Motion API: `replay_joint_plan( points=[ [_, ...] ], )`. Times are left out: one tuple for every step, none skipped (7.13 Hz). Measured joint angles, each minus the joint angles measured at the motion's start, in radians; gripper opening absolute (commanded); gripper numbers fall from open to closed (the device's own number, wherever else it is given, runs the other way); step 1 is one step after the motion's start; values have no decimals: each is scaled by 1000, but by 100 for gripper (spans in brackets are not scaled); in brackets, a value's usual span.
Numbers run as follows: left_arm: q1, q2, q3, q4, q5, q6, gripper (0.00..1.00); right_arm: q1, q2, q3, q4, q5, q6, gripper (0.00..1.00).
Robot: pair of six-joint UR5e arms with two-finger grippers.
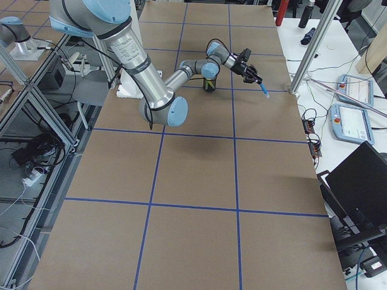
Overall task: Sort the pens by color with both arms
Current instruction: 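Lift the blue marker out and carry it farther from the robot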
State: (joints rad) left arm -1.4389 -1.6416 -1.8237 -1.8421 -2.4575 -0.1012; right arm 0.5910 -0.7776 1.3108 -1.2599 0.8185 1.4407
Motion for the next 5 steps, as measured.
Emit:
replay_joint_plan(
  points=[
    [0, -1, -2, 0, 0, 0, 100, 11, 5, -78, 62, -21, 20, 0],
    [0, -4, -5, 0, 0, 0, 100, 16, 5, -139, 125, -35, 41, 0],
    [0, -8, -6, 1, 0, -4, 100, 14, 0, -175, 161, -45, 66, 0],
    [1, -14, -5, 1, 0, -11, 100, 6, -6, -196, 180, -55, 95, 11],
    [3, -20, -3, 1, 0, -15, 100, -9, -13, -203, 191, -64, 109, 19]
  ],
)
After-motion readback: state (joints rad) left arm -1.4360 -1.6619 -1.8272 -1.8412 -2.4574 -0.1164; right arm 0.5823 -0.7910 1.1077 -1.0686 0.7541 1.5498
